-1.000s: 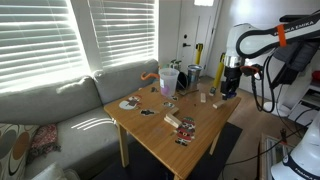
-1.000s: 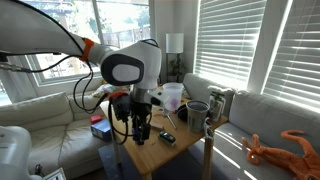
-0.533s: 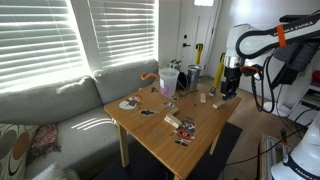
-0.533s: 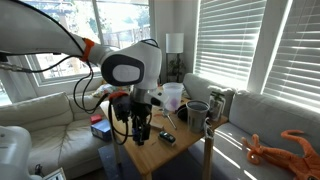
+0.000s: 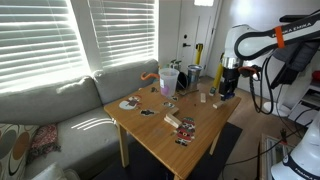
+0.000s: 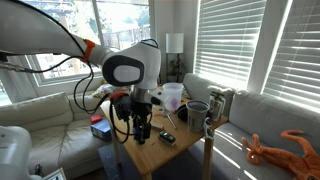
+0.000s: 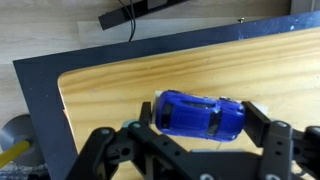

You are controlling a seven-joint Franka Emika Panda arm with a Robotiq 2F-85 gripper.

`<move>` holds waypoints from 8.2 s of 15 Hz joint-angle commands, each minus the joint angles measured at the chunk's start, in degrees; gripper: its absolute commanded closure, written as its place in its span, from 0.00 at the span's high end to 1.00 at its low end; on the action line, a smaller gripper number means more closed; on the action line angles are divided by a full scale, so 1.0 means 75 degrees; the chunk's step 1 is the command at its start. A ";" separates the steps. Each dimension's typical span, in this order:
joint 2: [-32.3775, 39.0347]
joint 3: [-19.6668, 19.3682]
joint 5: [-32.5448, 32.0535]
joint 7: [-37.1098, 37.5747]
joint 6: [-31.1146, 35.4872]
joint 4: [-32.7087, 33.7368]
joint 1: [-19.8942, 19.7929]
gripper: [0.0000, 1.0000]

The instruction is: Pick up the wooden block with the toy blue car on it and put it on the left wooden block, pick up the wooden block with the toy black car on it and put it on the top right wooden block

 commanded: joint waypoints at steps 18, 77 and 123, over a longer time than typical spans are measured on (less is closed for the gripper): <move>0.0340 0.0303 0.0443 0.0718 0.0282 0.0052 0.0174 0.62; -0.0477 -0.0245 -0.0432 -0.0605 0.0869 0.0172 -0.0219 1.00; 0.1183 -0.1114 -0.0008 -0.4655 0.2725 0.0342 0.0279 1.00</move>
